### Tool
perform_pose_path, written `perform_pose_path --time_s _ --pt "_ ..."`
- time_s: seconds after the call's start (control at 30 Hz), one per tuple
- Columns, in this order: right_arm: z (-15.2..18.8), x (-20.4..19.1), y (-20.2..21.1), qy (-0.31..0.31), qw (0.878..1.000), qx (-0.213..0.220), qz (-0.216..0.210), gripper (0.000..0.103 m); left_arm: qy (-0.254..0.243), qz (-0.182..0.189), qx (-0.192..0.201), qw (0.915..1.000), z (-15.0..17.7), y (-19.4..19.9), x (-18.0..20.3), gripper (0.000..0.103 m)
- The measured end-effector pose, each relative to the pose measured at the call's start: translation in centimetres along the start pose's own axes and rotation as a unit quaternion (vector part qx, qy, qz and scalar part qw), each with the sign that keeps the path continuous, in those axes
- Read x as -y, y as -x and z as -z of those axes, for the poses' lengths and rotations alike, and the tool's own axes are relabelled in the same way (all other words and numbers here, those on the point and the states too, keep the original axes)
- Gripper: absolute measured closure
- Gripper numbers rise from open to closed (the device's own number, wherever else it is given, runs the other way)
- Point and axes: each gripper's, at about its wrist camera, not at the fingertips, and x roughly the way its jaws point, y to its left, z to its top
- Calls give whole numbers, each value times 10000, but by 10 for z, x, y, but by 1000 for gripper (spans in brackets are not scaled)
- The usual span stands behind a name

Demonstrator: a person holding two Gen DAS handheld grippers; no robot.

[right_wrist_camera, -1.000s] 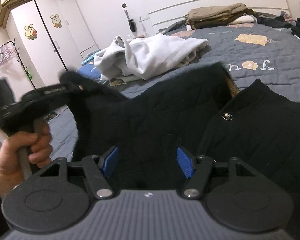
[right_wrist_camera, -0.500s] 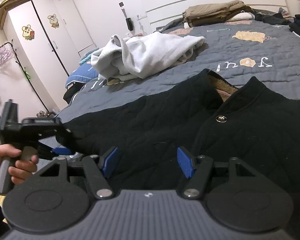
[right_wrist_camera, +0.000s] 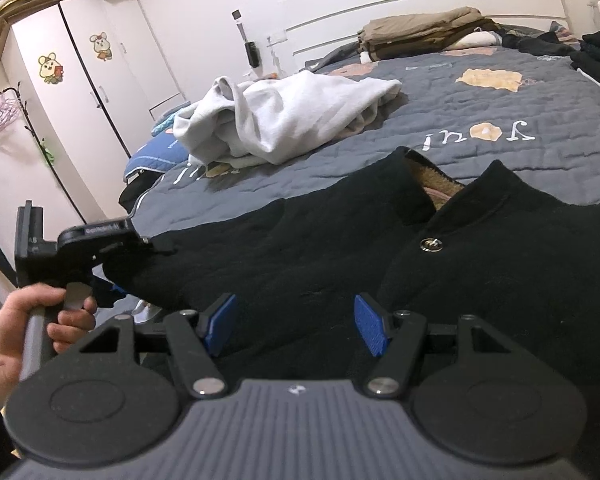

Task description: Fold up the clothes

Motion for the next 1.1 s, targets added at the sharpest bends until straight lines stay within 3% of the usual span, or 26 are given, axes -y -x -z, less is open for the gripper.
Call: perform_pose_path --time_s 0.03,0.07,0.23,0.37,0.47,0.63,0.8,0.83,0.97,1.1 --pt "-1 1 0 -7 10000 13 17 39 -98 23 121 9999 0 2 3 77" --pt "-2 4 1 -38 10000 34 36 39 -197 45 242 9995 0 4 6 84" --pt "-9 19 7 -315 9991 193 187 39 -687 158 845 9939 1 14 22 91" --pt "-12 27 11 -452 9982 323 235 39 -1160 190 1326 9842 4 23 37 92" --pt "-12 27 14 -417 9981 384 243 39 -1387 -28 1362 9809 9 19 43 92" --pt "-11 29 21 -444 9981 333 258 39 -833 -739 571 9921 10 -10 20 69" --pt "-9 43 45 -514 9957 486 593 39 -593 -843 849 9910 2 7 16 40" --pt "-9 46 50 -528 9951 516 659 39 -486 -734 879 9922 1 12 16 35" --pt "-7 57 69 -583 9919 638 926 39 -11 80 662 9978 -3 24 13 35" --pt "-6 71 94 -631 9861 840 1286 39 -416 397 607 9965 13 40 40 35"
